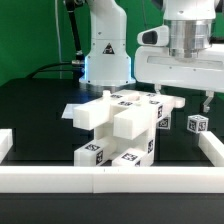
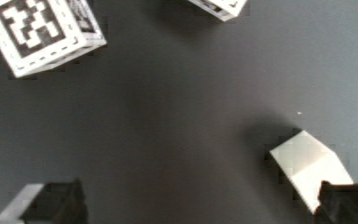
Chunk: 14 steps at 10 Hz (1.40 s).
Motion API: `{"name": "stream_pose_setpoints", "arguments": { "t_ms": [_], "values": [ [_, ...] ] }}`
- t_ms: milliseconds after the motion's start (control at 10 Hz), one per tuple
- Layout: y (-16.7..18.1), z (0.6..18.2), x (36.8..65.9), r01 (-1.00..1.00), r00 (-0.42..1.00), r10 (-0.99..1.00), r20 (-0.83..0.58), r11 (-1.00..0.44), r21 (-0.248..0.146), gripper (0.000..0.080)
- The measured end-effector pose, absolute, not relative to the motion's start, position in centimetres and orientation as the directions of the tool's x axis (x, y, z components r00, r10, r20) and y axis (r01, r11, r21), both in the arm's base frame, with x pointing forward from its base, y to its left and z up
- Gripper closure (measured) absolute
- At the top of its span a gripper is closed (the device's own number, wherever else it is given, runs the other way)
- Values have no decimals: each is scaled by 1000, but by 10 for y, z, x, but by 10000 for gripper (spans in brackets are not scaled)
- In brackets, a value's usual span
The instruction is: Assemble chair
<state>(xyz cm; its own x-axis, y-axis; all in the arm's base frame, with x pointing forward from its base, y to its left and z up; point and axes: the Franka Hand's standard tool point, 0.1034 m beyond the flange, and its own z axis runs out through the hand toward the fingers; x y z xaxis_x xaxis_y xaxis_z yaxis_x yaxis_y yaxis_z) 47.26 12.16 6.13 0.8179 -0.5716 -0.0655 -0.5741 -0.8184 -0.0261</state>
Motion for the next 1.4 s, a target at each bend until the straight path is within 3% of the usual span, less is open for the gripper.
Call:
{"name": "stream_pose_setpoints", "arguments": {
  "t_ms": [600,1400],
  "values": [
    [147,49,433,-662,749,-660,-64,-750,-15,151],
    [148,47,431,-638,769,-636,-64,-770,-15,151]
  ]
}}
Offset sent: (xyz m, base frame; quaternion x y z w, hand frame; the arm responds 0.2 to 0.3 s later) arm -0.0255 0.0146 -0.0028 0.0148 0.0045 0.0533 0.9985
